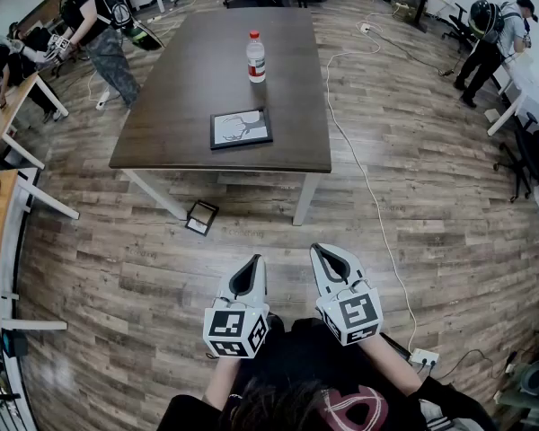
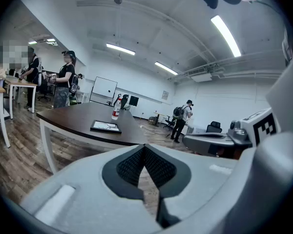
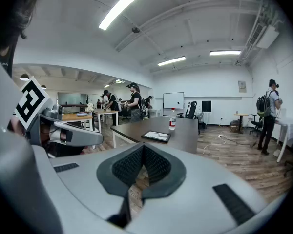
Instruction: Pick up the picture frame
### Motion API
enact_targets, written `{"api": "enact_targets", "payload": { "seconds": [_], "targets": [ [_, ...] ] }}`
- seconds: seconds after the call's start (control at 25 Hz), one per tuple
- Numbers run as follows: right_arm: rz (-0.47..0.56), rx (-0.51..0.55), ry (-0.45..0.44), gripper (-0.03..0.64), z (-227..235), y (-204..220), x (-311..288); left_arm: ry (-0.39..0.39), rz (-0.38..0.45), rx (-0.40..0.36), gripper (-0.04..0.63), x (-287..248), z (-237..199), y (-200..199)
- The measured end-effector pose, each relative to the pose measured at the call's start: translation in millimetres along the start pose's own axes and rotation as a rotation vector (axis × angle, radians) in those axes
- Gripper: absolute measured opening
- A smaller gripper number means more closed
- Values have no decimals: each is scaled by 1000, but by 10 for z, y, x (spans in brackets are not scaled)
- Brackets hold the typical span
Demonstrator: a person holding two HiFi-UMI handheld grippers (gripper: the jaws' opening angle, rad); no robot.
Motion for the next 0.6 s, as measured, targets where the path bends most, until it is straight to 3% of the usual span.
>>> {"api": "enact_targets", "payload": {
  "seconds": [0.6],
  "targets": [
    [6,-84,-16,8,-42,156,127,-26,-6,24,9,132,21,142]
  ]
}}
Point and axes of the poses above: the fingertips, and each gripper's own axes: x backward along the fingers, z to its right, y out of its underside, the point moved 10 cm from there along x, backward along the fingers, and after that the axes turned 1 degree about -y, right-handed, at the moved point
